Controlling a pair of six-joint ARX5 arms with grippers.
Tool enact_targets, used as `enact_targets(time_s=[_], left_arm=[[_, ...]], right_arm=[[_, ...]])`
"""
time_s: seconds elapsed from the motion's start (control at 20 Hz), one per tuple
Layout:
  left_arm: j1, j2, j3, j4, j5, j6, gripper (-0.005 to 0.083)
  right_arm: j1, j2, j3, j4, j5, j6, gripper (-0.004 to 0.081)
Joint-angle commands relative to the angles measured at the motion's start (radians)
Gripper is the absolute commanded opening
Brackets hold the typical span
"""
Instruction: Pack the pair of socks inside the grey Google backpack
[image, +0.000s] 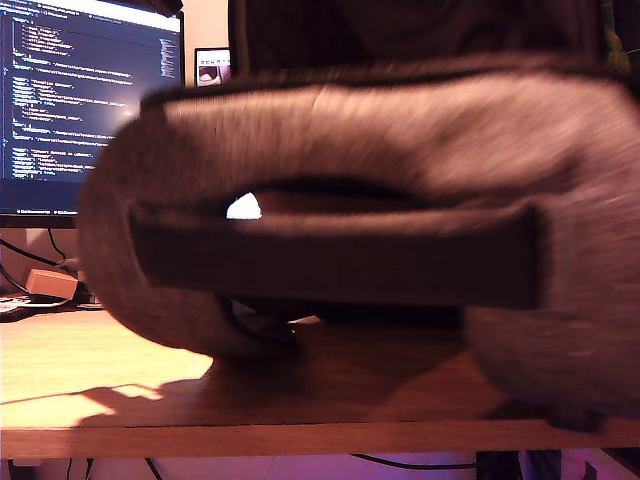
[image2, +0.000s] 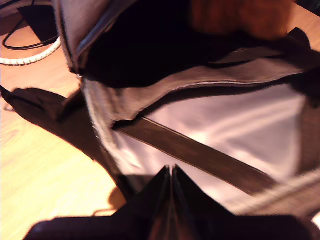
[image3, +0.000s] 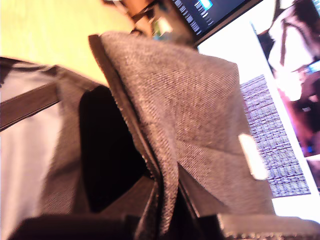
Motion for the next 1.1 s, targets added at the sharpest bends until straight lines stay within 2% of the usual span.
enact_targets(time_s=[0.0,0.2,0.3,0.4,0.5,0.6,0.8,1.05], left_arm=[[0.003,0.003,0.0,0.003,-0.002,0.016,-0.0021],[0.003,0.003,0.0,0.003,-0.001,0.024,-0.0021],[0.004,0.003,0.0,0.005,-0.001,0.035,-0.0021],[0.004,0.002,0.0,0.011,0.0,0.049,-0.0021],[0.004,0.002,0.0,0.016,0.013,0.049,-0.0021],[0.003,0.002,0.0,0.056,0.055,0.068,-0.0021],[-0.011,0.003,0.0,0.138,0.163,0.076,-0.0021],[-0.037,0.005,0.0,0.167,0.196,0.075,-0.0021]], right_arm=[[-0.015,0.023,-0.014,0.013,-0.001,0.014,-0.0011],[-0.026,0.053,-0.016,0.028,0.002,0.01,-0.0011],[-0.026,0.055,-0.016,0.056,0.01,-0.025,-0.0011],[-0.026,0.052,-0.003,0.139,0.04,-0.061,-0.0011],[-0.026,0.053,0.079,0.214,0.06,-0.09,-0.0011],[-0.026,0.06,0.152,0.196,0.054,-0.1,-0.0011],[-0.034,0.06,0.223,0.298,0.06,-0.08,-0.0011],[-0.034,0.099,0.291,0.325,0.071,-0.081,-0.0011]])
